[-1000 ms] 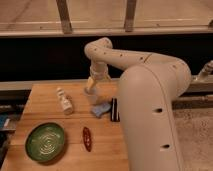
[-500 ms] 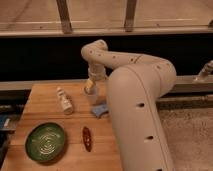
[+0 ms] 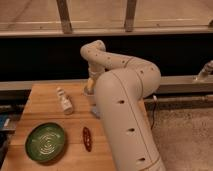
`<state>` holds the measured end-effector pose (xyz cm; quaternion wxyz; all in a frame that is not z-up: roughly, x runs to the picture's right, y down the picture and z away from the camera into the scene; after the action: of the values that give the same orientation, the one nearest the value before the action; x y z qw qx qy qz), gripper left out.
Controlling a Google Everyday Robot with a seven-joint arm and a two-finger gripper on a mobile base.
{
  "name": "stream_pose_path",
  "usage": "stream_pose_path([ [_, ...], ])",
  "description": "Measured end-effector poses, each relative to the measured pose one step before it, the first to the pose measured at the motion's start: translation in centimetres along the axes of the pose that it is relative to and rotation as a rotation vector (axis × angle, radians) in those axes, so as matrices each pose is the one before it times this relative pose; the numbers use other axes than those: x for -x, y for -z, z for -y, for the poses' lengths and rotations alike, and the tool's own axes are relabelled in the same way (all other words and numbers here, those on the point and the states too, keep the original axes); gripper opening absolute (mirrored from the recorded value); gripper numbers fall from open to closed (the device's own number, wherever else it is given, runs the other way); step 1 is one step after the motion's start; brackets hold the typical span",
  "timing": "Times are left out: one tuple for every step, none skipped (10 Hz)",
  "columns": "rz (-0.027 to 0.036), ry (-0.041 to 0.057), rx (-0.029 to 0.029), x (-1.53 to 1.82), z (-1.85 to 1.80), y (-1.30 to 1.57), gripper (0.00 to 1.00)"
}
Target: Place the ceramic cup in the ceramic bowl
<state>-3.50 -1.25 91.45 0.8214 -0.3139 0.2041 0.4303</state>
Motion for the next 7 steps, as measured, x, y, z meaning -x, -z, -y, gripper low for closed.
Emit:
stream_pose_path([
  [-0.01505,0.00853,0.01543,-0.039,0.086,-0.457,0.66],
  [-0.01470,0.02097,0.01988,-0.209,0.076,-0.458,0.53],
  [0.00189,0.01931,0.00797,-0.138,-0.290,0.047,0.44],
  [0.00282,0.01602,0.00383,-0.019,-0.368,0.263,0.36],
  [0.00336,0.00629,0.00368,-0.253,-0.240,0.231,0.25],
  [0.01780,0.00755,0.00527,-0.450,-0.268,0.573,0.14],
  [0.01896,0.00644,0.00680,-0.582,-0.280,0.913,0.05],
])
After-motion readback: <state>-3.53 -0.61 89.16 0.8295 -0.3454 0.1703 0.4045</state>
